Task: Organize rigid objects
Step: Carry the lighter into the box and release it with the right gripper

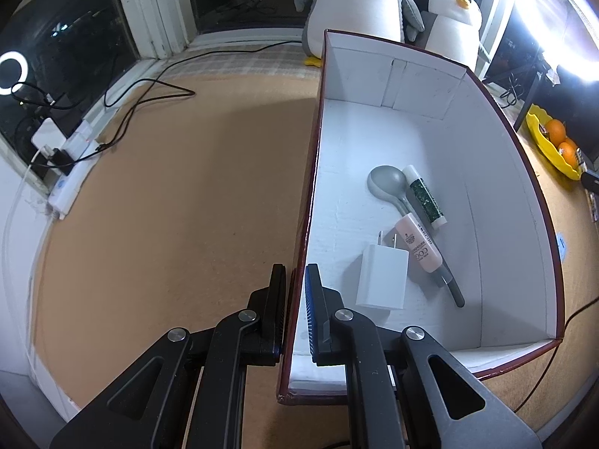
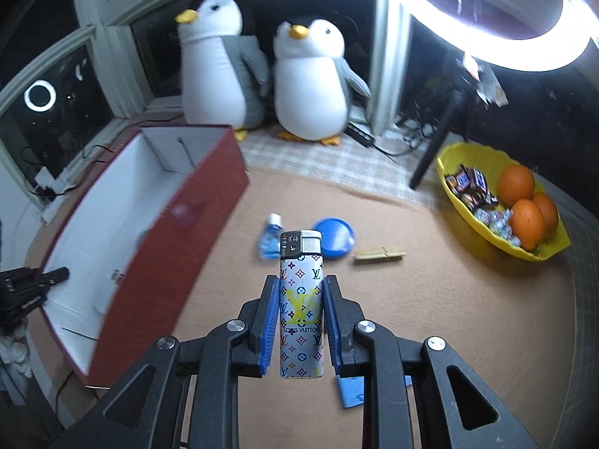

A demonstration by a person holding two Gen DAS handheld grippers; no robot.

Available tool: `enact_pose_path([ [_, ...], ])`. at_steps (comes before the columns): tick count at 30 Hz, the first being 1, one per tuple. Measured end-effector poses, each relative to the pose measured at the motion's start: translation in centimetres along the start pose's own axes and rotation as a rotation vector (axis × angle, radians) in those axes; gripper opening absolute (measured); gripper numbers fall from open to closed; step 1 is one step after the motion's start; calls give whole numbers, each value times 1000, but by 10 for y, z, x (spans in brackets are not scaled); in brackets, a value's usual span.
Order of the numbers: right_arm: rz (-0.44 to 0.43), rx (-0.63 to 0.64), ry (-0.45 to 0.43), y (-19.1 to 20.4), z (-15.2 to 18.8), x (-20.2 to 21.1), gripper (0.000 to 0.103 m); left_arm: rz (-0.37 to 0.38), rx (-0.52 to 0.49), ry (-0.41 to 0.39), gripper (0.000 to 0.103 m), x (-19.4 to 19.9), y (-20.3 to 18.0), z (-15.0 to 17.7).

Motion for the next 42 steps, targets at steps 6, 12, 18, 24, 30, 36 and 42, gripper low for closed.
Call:
enact_pose_path([
  [6, -68, 63, -43, 50, -12, 23, 21, 15, 3, -7, 9, 1, 1, 0],
  [12, -137, 134, -47, 99, -13, 30, 21, 25, 1, -13, 9, 3, 1, 2],
  [18, -187, 187, -34, 140, -9, 28, 21, 34, 2, -16, 9, 3, 1, 2],
  [24, -211, 220, -8, 167, -2, 17, 21, 41, 2, -17, 9, 3, 2, 2],
  [30, -226, 226, 16, 181, 3, 7, 21, 44, 3, -17, 9, 3, 1, 2],
  [36, -229, 231, 34, 186, 7, 1, 21, 44, 2, -16, 9, 2, 1, 1],
  [42, -228, 229, 42, 186, 8, -1, 21, 44, 4, -16, 9, 2, 1, 1],
])
Point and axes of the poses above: each gripper's, at about its wrist camera, not at the fingertips, and x roughly against the way its jaws point, y to its left, z to its underside, the point moved 4 cm from there along -x, roughly the way its jaws point, and after that the axes turned 1 degree about -y, right-handed, at the moved point
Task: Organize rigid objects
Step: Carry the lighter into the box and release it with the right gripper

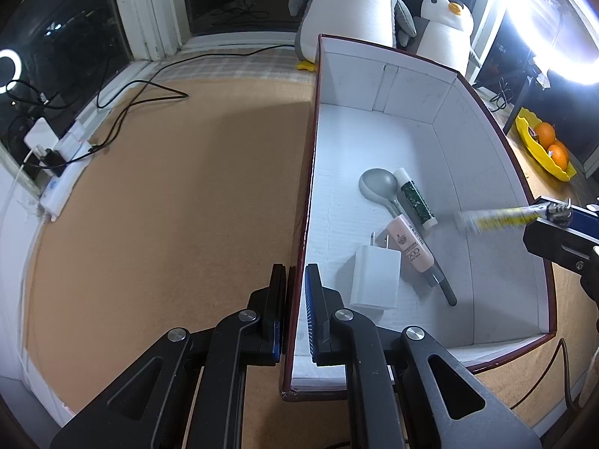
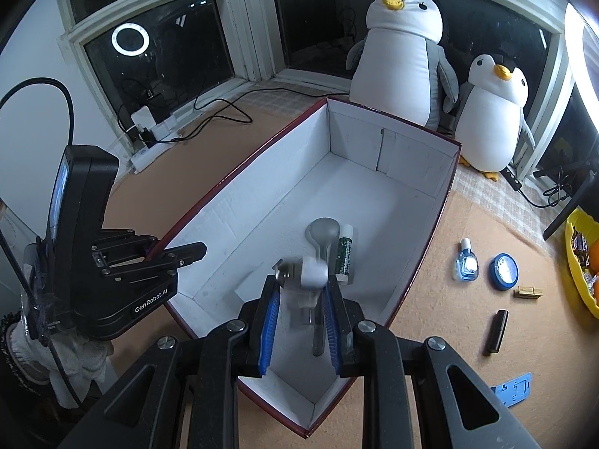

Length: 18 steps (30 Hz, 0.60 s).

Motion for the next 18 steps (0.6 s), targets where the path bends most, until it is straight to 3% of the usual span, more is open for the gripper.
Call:
enact_pose_path([
  [5, -11, 12, -13, 2, -1, 2, 25, -1, -1, 0, 9, 0, 0, 0],
  [7, -12, 14, -16, 3, -2, 3, 43, 0, -1, 0, 9, 0, 0, 0],
  [9, -11, 18, -27, 3, -2, 4, 47, -1, -2, 0, 9, 0, 0, 0],
  [18, -9, -1, -36, -1, -2, 8, 49, -2, -3, 0, 9, 0, 0, 0],
])
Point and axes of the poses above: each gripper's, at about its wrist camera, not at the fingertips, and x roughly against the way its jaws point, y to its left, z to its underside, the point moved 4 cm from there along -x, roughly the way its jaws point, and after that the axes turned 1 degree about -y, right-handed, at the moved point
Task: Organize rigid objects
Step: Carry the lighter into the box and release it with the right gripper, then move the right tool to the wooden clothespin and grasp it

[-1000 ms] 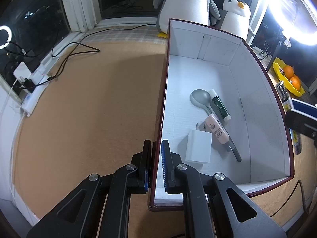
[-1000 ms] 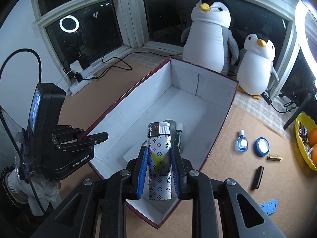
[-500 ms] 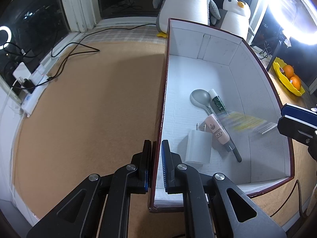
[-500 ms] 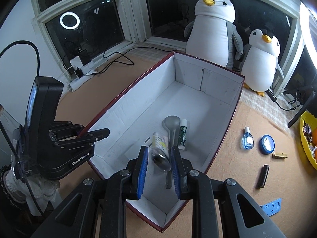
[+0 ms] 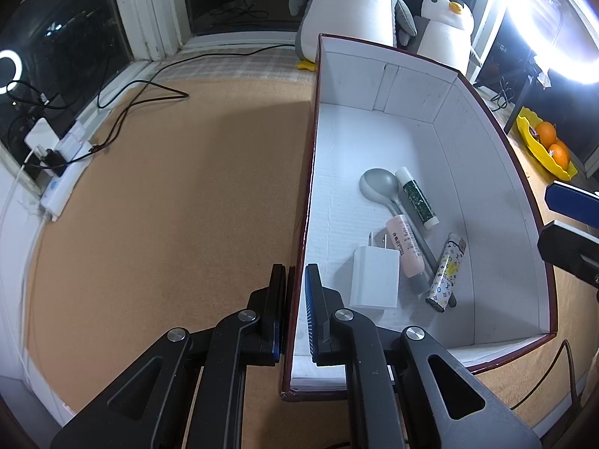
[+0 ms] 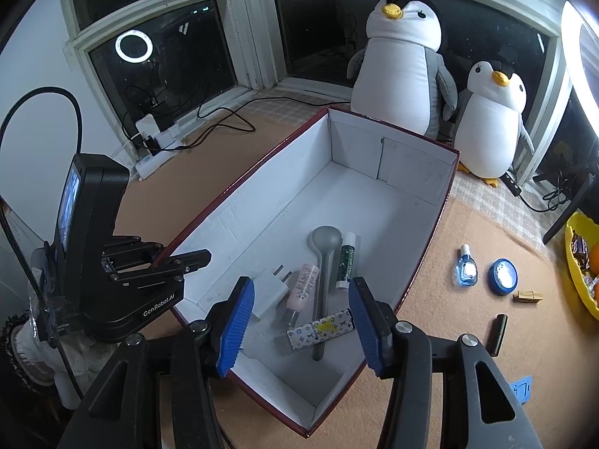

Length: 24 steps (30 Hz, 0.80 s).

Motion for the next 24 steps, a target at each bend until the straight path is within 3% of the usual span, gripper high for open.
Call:
enact_pose_path([
  [10, 6, -52, -32, -18, 1, 12, 51, -4, -1, 7, 9, -2, 0, 0],
  [17, 25, -202, -64, -66, 15, 26, 51, -19, -7, 21, 9, -5, 0, 0],
  [24, 131, -342, -58, -137, 41, 37, 51, -31, -6, 29, 9, -6, -1, 0],
])
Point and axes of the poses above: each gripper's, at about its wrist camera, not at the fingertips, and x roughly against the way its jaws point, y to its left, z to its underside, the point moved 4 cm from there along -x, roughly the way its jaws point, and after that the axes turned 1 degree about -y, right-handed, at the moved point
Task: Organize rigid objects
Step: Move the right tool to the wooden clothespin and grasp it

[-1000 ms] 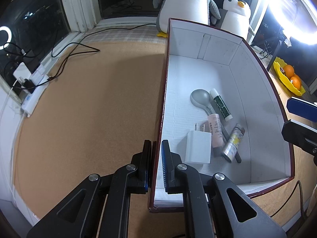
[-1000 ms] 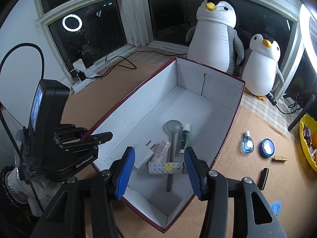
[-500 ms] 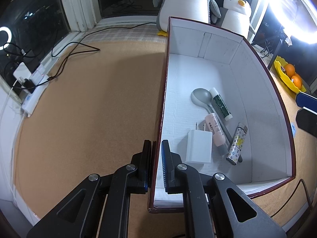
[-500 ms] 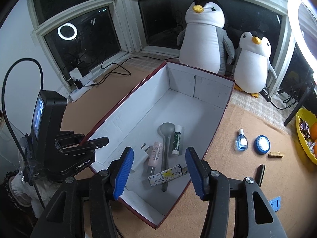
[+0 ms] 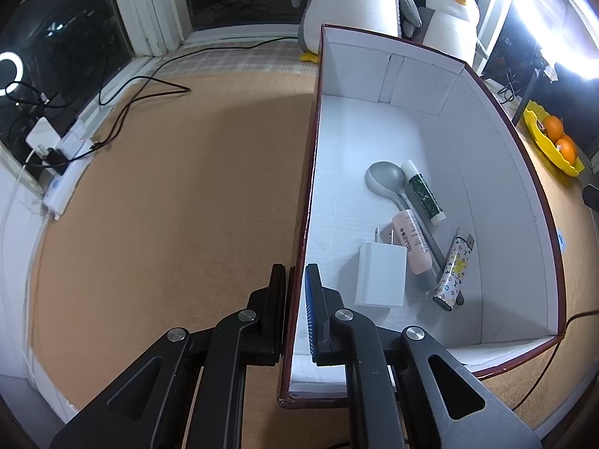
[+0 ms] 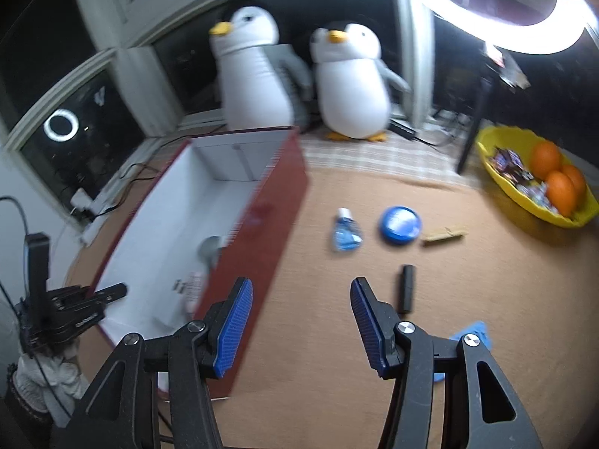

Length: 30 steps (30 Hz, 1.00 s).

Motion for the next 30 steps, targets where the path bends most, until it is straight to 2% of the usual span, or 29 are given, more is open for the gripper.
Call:
enact_pose_path([
  [8, 81, -145, 28, -79, 2, -10, 51, -21, -5, 8, 9, 0, -2, 0],
  [15, 55, -361, 73, -138, -3, -35, 51, -40, -6, 15, 9, 1, -3, 0],
  [22, 10, -545, 100, -170, -19, -70, 50, -53, -1, 17, 9, 1, -3, 0],
  [24, 9, -584, 122, -176, -22, -83, 46, -57, 0, 18, 9, 0, -4, -1],
  [27, 31, -605, 148, -181, -25, -97, 42, -61, 2, 21, 9, 0, -4, -1],
  [30, 26, -623, 162, -185, -29, -110, 41, -59, 7, 28, 9, -1, -4, -1],
])
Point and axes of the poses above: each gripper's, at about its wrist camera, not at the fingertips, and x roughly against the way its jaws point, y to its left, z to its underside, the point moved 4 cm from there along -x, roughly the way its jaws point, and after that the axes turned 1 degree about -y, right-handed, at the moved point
